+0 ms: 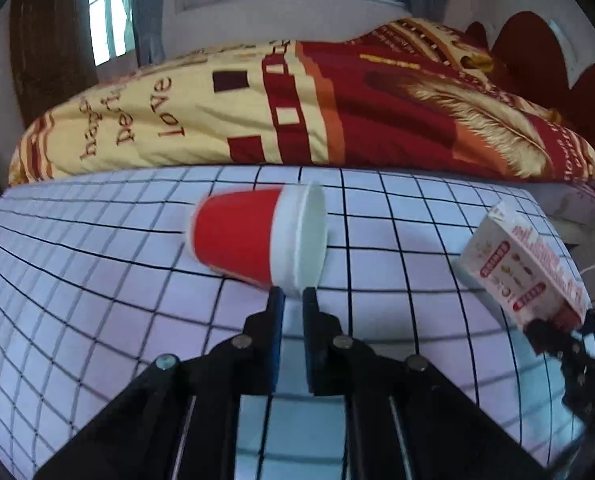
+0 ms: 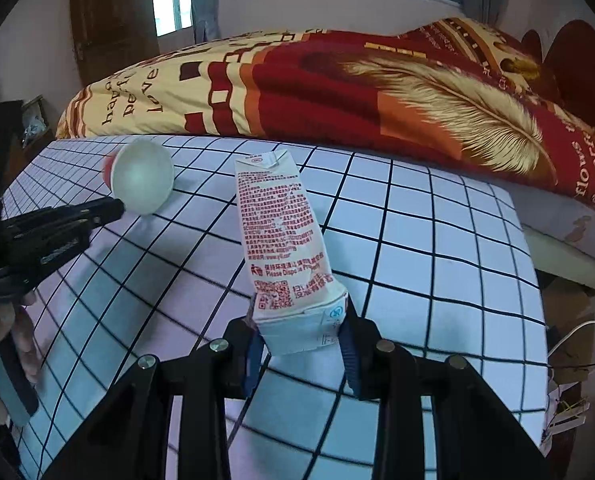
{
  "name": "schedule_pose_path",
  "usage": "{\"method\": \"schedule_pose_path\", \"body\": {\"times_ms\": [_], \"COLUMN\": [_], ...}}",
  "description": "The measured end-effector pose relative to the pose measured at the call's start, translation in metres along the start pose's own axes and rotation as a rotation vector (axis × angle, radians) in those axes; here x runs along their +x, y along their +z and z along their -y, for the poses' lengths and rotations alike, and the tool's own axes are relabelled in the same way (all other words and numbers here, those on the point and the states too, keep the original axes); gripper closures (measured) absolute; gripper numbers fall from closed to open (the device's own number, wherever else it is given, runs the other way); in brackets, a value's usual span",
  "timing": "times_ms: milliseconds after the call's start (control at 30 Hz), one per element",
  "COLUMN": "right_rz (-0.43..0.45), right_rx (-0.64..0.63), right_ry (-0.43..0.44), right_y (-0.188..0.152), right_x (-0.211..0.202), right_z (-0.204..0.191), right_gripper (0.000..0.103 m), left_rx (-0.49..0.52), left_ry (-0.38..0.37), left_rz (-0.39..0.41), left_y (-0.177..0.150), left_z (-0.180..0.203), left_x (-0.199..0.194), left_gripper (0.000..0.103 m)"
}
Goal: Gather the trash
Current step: 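Grasp the white milk carton with the right tool while the left tool grasps the red cup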
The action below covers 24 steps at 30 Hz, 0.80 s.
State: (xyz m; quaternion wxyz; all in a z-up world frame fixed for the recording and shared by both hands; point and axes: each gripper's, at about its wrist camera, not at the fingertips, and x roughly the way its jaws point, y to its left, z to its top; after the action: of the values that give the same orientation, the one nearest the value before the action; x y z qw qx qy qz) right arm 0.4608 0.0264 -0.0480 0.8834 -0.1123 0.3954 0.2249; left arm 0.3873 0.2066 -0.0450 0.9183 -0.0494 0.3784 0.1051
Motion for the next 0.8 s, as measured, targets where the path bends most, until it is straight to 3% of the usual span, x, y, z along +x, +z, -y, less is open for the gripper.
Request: {"method": "schedule_pose_path", "body": {"times_ms": [233, 267, 333, 367, 467, 500, 567, 600, 667, 800], "right_rz": [0.016, 0.017, 0.019, 0.018, 0.004, -0.004, -0.009, -0.008, -0.002, 0.015], "right_rx": [-0.006, -0.004, 0.004, 0.003, 0.02, 0.03, 0.043, 0.041, 0.039, 0.044], "right_ry": [0.002, 0.0, -0.001, -0.012, -0.019, -0.016, -0.004, -0.005, 0.0, 0.001], "right_y": [-0.006, -0.006, -0.005, -0.004, -0.001, 0.0, 0.0, -0.001, -0.002, -0.005], "right_x": [-0.012, -0.011, -0.009, -0.005, 0.008, 0.012, 0.017, 0.017, 0.015, 0.004], "right_z": [-0.004, -0.004, -0.004, -0.004, -0.002, 0.0, 0.002, 0.002, 0.002, 0.007], "right_gripper": [0.067, 0.067, 0.067, 0.067, 0.067, 0.067, 0.067, 0.067, 0.067, 0.067], "left_rx": [-0.017, -0.011, -0.014, -0.005, 0.022, 0.026, 0.008, -0.019, -0.104, -0.075], "left_ry": [-0.027, -0.009, -0.012, 0.001, 0.011, 0.026, 0.093, 0.074, -0.029, -0.053], "left_rz": [0.049, 0.066, 0.063, 0.082, 0.066, 0.032, -0.04, -0.066, -0.076, 0.0], "left_y": [-0.015, -0.014, -0.004, 0.0, 0.013, 0.02, 0.026, 0.025, 0.022, 0.014], "left_z": [-0.014, -0.011, -0.005, 0.0, 0.014, 0.016, 0.012, 0.005, -0.019, -0.03], "left_x": [-0.023, -0.022, -0.013, -0.01, 0.006, 0.018, 0.04, 0.047, 0.048, 0.014], "left_gripper": [0.091, 0.086, 0.036, 0.03, 0.03, 0.031, 0.054, 0.09, 0.097, 0.1]}}
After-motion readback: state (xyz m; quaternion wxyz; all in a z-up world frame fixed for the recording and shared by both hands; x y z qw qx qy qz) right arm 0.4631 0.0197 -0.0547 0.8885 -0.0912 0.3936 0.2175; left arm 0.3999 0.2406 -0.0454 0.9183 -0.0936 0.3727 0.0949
